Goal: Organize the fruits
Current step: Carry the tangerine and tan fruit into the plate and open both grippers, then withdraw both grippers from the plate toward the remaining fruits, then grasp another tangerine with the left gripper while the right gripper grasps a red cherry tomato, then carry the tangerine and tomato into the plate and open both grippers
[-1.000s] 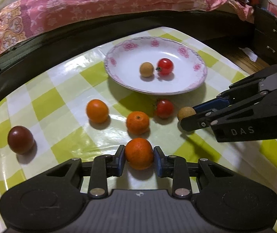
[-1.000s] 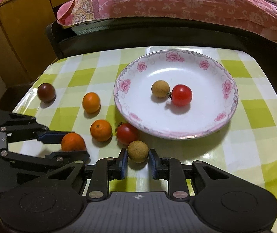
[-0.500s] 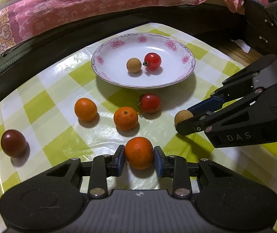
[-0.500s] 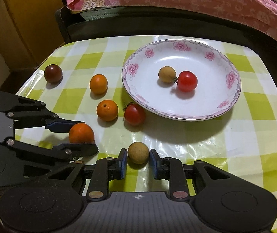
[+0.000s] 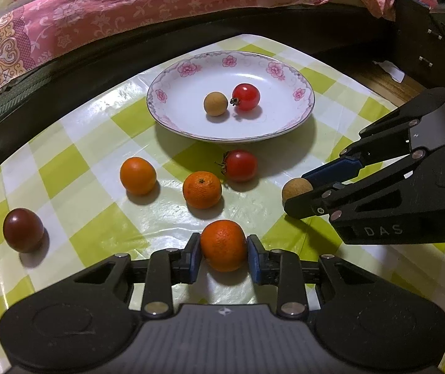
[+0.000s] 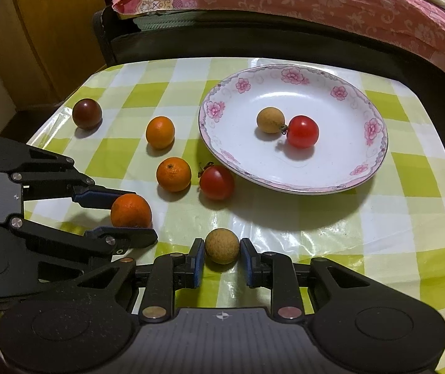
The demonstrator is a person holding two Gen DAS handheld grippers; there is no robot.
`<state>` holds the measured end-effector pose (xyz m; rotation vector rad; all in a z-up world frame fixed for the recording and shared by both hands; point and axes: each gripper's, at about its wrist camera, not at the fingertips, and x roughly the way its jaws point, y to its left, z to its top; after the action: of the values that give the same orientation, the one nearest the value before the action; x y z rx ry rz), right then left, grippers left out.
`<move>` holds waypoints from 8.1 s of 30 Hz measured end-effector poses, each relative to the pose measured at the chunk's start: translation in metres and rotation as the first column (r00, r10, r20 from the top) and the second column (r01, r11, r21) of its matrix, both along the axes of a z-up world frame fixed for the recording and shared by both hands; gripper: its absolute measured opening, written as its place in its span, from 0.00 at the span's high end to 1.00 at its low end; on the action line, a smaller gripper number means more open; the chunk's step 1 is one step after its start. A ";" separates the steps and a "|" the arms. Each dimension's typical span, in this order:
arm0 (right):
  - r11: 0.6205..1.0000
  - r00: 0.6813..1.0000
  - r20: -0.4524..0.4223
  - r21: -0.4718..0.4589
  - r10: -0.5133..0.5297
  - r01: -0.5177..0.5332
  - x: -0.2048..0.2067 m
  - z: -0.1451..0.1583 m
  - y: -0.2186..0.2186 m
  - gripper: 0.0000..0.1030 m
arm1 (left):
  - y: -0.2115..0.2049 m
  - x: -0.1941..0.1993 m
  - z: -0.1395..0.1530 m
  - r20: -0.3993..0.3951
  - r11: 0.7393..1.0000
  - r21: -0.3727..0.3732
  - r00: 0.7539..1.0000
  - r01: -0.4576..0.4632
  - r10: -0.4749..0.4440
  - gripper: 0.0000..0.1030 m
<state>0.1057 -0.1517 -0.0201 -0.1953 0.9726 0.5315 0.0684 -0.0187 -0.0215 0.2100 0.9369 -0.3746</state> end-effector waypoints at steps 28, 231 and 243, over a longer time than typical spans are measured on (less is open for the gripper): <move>0.989 0.981 0.137 0.079 -0.134 0.124 0.029 0.038 -0.023 0.80 | -0.024 0.059 0.033 0.136 0.999 -0.014 0.990 -0.048 0.049 0.63; 0.977 0.952 0.224 0.019 -0.210 0.212 0.023 0.036 -0.024 0.77 | -0.024 0.060 0.030 0.177 0.999 0.003 0.983 -0.053 0.052 0.64; 0.981 0.959 0.209 -0.003 -0.191 0.196 0.046 0.023 -0.023 0.77 | -0.033 0.073 0.019 0.167 0.999 0.021 0.985 -0.041 0.037 0.64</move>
<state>0.1517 -0.1751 0.0031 -0.1709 0.7845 0.3124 0.1415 -0.0515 -0.0027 0.2414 0.7799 -0.3047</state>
